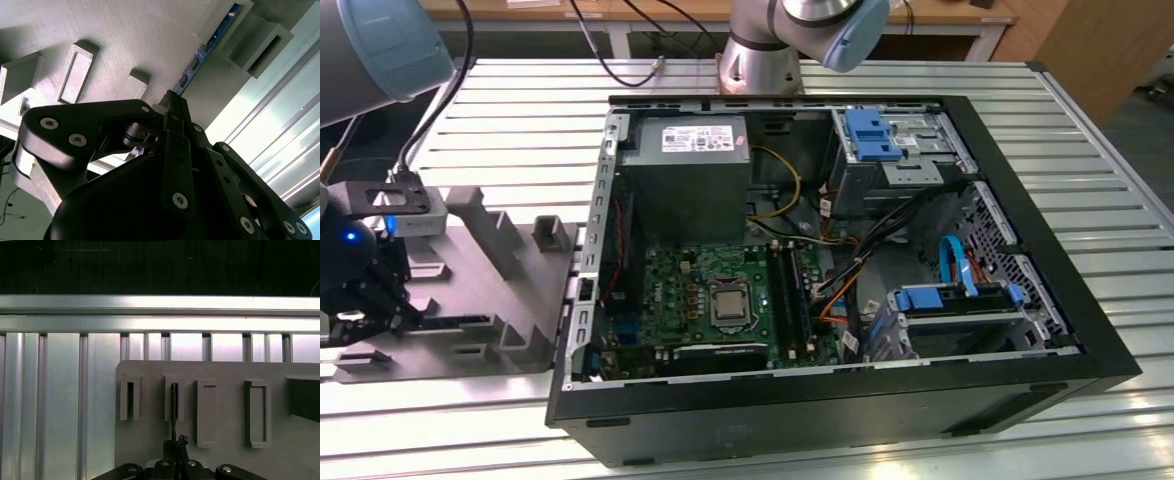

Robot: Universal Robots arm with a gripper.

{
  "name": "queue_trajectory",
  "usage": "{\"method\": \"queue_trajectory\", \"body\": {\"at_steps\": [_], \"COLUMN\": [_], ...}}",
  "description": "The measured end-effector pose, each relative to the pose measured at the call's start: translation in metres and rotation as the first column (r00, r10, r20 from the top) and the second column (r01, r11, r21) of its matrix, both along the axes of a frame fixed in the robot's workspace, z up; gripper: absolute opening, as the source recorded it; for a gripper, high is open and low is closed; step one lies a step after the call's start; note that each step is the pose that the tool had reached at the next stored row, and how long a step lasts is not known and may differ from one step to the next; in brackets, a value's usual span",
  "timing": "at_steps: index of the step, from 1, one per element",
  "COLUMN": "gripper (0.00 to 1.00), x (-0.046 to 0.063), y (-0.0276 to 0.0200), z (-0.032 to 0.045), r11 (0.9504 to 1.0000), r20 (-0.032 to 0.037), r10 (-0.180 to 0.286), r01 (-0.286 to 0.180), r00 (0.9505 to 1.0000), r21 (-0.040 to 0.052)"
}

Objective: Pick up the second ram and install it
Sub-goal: 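Pick up the second ram and move it above second insertion slot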

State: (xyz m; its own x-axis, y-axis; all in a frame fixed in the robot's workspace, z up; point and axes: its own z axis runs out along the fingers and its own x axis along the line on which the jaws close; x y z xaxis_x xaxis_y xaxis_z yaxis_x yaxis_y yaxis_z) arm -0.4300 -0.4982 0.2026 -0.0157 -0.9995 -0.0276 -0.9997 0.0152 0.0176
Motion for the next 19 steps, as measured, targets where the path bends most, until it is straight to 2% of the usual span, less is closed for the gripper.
{"method": "queue_trajectory", "body": {"at_steps": [9, 19], "gripper": [0.12, 0.12], "x": [0.000, 0.000], "y": [0.0000, 0.0000], "z": [0.0016, 0.0172], "r11": [1.0000, 1.0000], "r20": [-0.0002, 0.0000], "r10": [0.000, 0.000], "r01": [0.000, 0.000], "r00": [1.0000, 1.0000], "r21": [-0.0001, -0.0001]}}
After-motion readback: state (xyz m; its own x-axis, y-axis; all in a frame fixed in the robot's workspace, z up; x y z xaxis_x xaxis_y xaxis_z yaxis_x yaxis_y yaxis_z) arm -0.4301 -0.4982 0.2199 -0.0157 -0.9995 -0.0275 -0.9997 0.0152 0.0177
